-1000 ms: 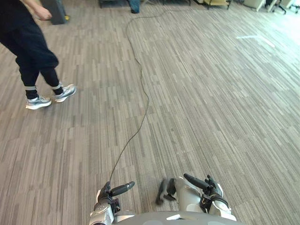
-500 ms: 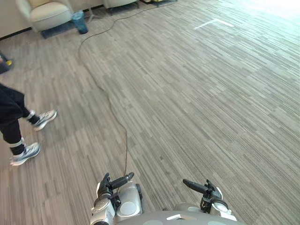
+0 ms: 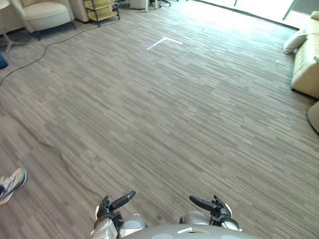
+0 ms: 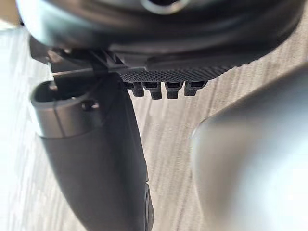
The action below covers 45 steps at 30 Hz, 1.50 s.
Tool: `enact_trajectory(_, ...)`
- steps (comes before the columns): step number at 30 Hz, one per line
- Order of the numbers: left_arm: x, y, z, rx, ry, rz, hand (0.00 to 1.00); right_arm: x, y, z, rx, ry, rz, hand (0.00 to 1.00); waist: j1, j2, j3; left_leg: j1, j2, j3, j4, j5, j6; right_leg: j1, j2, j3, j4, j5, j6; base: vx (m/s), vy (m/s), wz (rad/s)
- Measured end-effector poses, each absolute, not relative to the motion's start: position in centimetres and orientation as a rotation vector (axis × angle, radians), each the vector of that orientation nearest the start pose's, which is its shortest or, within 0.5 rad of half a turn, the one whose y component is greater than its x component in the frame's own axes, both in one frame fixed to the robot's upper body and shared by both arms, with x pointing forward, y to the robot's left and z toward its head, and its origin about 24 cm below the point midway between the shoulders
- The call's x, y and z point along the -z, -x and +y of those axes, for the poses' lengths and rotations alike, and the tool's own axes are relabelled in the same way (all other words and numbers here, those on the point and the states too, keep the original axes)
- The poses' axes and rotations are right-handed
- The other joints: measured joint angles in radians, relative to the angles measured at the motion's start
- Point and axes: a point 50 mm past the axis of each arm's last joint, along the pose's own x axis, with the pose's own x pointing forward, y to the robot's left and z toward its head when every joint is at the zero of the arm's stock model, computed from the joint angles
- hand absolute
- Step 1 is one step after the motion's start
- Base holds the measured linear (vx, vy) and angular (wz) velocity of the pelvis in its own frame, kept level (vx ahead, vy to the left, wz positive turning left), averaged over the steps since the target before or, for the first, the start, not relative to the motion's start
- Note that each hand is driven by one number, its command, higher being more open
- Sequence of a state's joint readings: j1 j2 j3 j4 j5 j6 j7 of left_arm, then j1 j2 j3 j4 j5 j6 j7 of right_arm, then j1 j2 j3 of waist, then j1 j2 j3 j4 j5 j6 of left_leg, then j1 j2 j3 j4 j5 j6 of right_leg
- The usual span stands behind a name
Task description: Pick up cushions and gather them together orderly.
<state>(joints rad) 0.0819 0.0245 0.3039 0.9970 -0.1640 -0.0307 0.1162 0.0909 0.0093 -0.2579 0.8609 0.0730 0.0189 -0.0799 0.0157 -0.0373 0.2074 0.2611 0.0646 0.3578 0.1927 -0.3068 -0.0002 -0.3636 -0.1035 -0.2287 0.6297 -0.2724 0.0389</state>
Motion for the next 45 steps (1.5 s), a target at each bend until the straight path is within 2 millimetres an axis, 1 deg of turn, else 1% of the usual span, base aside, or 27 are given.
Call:
enact_trajectory(2,15.8,-9.6,20.7,-0.498,0.201,1.038,1.0,14.6,-12.2,-19.3,0.376,-0.16,0.956,1.0,-0.014,0.001,0.001,0.052,-0.011,-0.014,-0.038,-0.001,-0.007,-0.008,0.018,0.012,-0.117,0.106,-0.043,0.56,-0.104,0.4)
enact_trajectory(3,15.9,-9.3,20.3,-0.498,0.21,1.046,1.0,14.6,-12.3,-19.2,0.376,-0.17,0.958,1.0,-0.028,0.013,0.0,0.089,-0.008,-0.047,-0.025,0.005,-0.021,0.013,0.038,0.039,-0.08,0.182,-0.117,0.59,-0.189,0.45)
enact_trajectory(5,15.9,-9.5,19.6,-0.497,0.234,1.039,1.0,14.4,-12.6,-19.5,0.368,-0.152,0.946,1.0,-0.024,0.04,-0.004,0.021,0.044,-0.081,0.176,0.027,-0.056,0.046,0.047,0.021,-0.072,0.121,-0.124,0.71,-0.277,0.23)
enact_trajectory(7,15.9,-9.7,19.2,-0.513,0.27,1.026,1.0,14.1,-12.8,-20.5,0.377,-0.127,0.934,1.0,-0.021,0.094,0.018,-0.146,0.143,-0.144,0.597,0.162,-0.1,0.144,0.111,0.029,-0.136,0.086,-0.147,0.6,-0.216,-0.33)
enact_trajectory(8,15.8,-9.5,19.1,-0.531,0.289,1.022,1.0,14.2,-12.8,-20.8,0.385,-0.118,0.94,1.0,-0.018,0.11,0.024,-0.193,0.175,-0.152,0.732,0.152,-0.106,0.203,0.148,0.05,-0.174,0.079,-0.155,0.42,-0.09,-0.67)
enact_trajectory(11,15.3,-10.1,19.8,-0.542,0.286,0.97,1.0,14.7,-12.2,-20.0,0.378,-0.129,0.984,1.0,-0.007,0.078,0.045,-0.311,0.176,-0.143,0.865,0.074,-0.107,0.37,0.181,0.126,-0.268,0.047,-0.18,0.45,-0.04,-0.79)
enact_trajectory(14,14.7,-10.8,20.4,-0.547,0.289,0.912,1.0,15.0,-11.6,-19.4,0.374,-0.137,1.009,1.0,0.012,0.049,0.039,-0.465,0.132,-0.126,0.667,0.043,-0.088,0.483,0.188,0.213,-0.366,0.028,-0.187,0.46,0.004,-0.81)
enact_trajectory(17,14.5,-11.2,20.1,-0.566,0.327,0.877,1.0,15.1,-11.2,-19.3,0.376,-0.137,1.031,1.0,0.032,0.046,0.042,-0.543,0.091,-0.129,0.424,0.053,-0.09,0.567,0.179,0.272,-0.423,0.02,-0.154,0.58,0.105,-0.64)
enact_trajectory(19,14.4,-11.3,20.1,-0.597,0.365,0.86,1.0,15.3,-10.8,-19.2,0.379,-0.137,1.047,1.0,0.039,0.04,0.041,-0.594,0.048,-0.122,0.208,0.129,-0.082,0.657,0.154,0.312,-0.495,-0.005,-0.114,0.67,0.191,-0.78)
enact_trajectory(21,14.5,-10.8,20.7,-0.63,0.366,0.869,1.0,15.6,-10.0,-18.5,0.366,-0.14,1.076,1.0,0.076,0.027,0.006,-0.597,0.039,-0.099,0.2,0.276,0.004,0.712,0.115,0.382,-0.474,-0.055,-0.071,0.8,0.25,-1.15)
enact_trajectory(22,14.5,-10.8,20.7,-0.63,0.366,0.87,1.0,15.7,-10.0,-18.5,0.365,-0.14,1.076,1.0,0.076,0.026,0.005,-0.596,0.039,-0.098,0.202,0.278,0.006,0.711,0.115,0.382,-0.471,-0.056,-0.07,0.58,0.182,-0.72)
enact_trajectory(23,14.5,-10.5,21.4,-0.636,0.348,0.878,1.0,15.9,-9.4,-17.6,0.352,-0.151,1.093,1.0,0.076,-0.014,-0.025,-0.579,0.024,-0.079,0.228,0.272,0.028,0.661,0.087,0.375,-0.331,-0.072,-0.041,0.57,0.208,-0.44)
enact_trajectory(24,14.4,-10.7,21.9,-0.638,0.332,0.872,1.0,15.9,-9.3,-17.0,0.344,-0.161,1.099,1.0,0.079,-0.053,-0.031,-0.534,0.002,-0.055,0.238,0.215,0.034,0.566,0.062,0.365,-0.078,-0.046,0.012,0.81,0.324,-0.48)
enact_trajectory(25,14.4,-10.8,22.3,-0.63,0.308,0.88,1.0,15.9,-9.6,-16.7,0.328,-0.155,1.089,1.0,0.065,-0.07,-0.027,-0.462,-0.028,-0.049,0.244,0.152,0.037,0.444,0.031,0.349,0.244,0.078,0.158,0.65,0.275,-0.24)
enact_trajectory(26,14.4,-10.8,22.4,-0.624,0.301,0.887,1.0,15.8,-9.7,-16.7,0.328,-0.155,1.086,1.0,0.062,-0.072,-0.026,-0.444,-0.034,-0.051,0.245,0.141,0.038,0.423,0.023,0.341,0.294,0.085,0.17,0.64,0.259,0.07)
enact_trajectory(27,14.7,-10.6,22.3,-0.614,0.279,0.925,1.0,15.6,-10.0,-17.0,0.325,-0.149,1.066,1.0,0.051,-0.069,-0.02,-0.364,-0.048,-0.058,0.244,0.094,0.043,0.357,-0.009,0.294,0.456,0.074,0.151,0.62,0.196,0.15)
enact_trajectory(29,15.0,-10.3,21.7,-0.601,0.263,0.955,1.0,15.2,-10.5,-17.8,0.325,-0.112,1.028,1.0,0.038,-0.043,-0.015,-0.237,-0.049,-0.064,0.192,0.049,0.041,0.251,-0.043,0.206,0.525,0.043,0.097,0.59,0.171,0.11)
enact_trajectory(32,15.2,-10.4,20.8,-0.556,0.253,0.971,1.0,14.6,-11.7,-18.7,0.341,-0.089,0.963,1.0,0.023,-0.007,-0.003,-0.077,-0.035,-0.07,0.06,0.035,0.026,0.056,-0.049,0.068,0.35,0.007,0.032,0.57,0.046,0.05)
enact_trajectory(34,15.4,-10.3,20.4,-0.534,0.245,0.988,1.0,14.4,-12.1,-19.2,0.355,-0.089,0.951,1.0,0.013,0.006,0.003,-0.005,-0.027,-0.072,0.002,0.036,0.026,0.014,-0.027,0.019,0.176,0.009,0.023,0.6,-0.031,0.13)
enact_trajectory(35,15.4,-10.2,20.2,-0.505,0.216,1.001,1.0,14.3,-12.4,-19.3,0.362,-0.092,0.939,1.0,0.0,0.009,0.006,0.053,-0.026,-0.084,-0.049,0.035,0.026,-0.003,-0.004,-0.005,-0.065,0.062,0.005,0.67,-0.097,0.39)
enact_trajectory(36,15.5,-10.2,20.2,-0.493,0.201,1.006,1.0,14.2,-12.4,-19.4,0.366,-0.096,0.936,1.0,-0.006,0.008,0.007,0.081,-0.028,-0.098,-0.066,0.033,0.026,-0.005,0.005,-0.003,-0.161,0.1,0.001,0.8,-0.195,0.62)
enact_trajectory(37,15.6,-9.9,20.1,-0.483,0.189,1.017,1.0,14.2,-12.5,-19.5,0.372,-0.101,0.934,1.0,-0.018,0.012,0.009,0.119,-0.025,-0.124,-0.072,0.02,0.018,0.003,0.011,0.019,-0.184,0.211,-0.032,0.71,-0.271,0.66)
enact_trajectory(38,15.7,-9.8,19.5,-0.469,0.194,1.026,1.0,14.1,-12.7,-19.7,0.37,-0.096,0.926,1.0,-0.023,0.024,0.01,0.148,-0.011,-0.149,-0.055,0.015,0.011,0.011,0.018,0.022,-0.118,0.227,-0.099,0.85,-0.349,0.64)
enact_trajectory(40,15.8,-9.8,18.8,-0.439,0.199,1.031,1.0,13.9,-13.0,-20.1,0.369,-0.079,0.914,1.0,-0.023,0.057,0.003,0.118,0.025,-0.188,0.072,0.027,-0.008,0.012,0.013,-0.003,-0.012,0.107,-0.117,0.7,-0.304,0.42)
enact_trajectory(41,15.8,-10.1,18.3,-0.429,0.21,1.027,1.0,13.8,-13.1,-20.2,0.369,-0.077,0.91,1.0,-0.024,0.081,0.006,0.033,0.068,-0.237,0.302,0.062,-0.074,0.054,0.026,-0.026,0.007,0.044,-0.13,0.65,-0.28,0.26)
enact_trajectory(43,15.6,-10.4,18.1,-0.446,0.24,1.007,1.0,13.8,-13.1,-20.7,0.367,-0.06,0.923,1.0,-0.02,0.118,0.016,-0.146,0.148,-0.288,0.763,0.141,-0.212,0.187,0.099,-0.037,-0.069,0.004,-0.145,0.78,-0.284,-0.03)
enact_trajectory(45,15.4,-10.5,18.5,-0.461,0.24,0.989,1.0,14.0,-12.8,-20.6,0.37,-0.062,0.946,1.0,-0.02,0.11,0.027,-0.208,0.182,-0.252,0.904,0.133,-0.198,0.28,0.125,-0.03,-0.129,-0.002,-0.147,0.49,-0.133,-0.23)
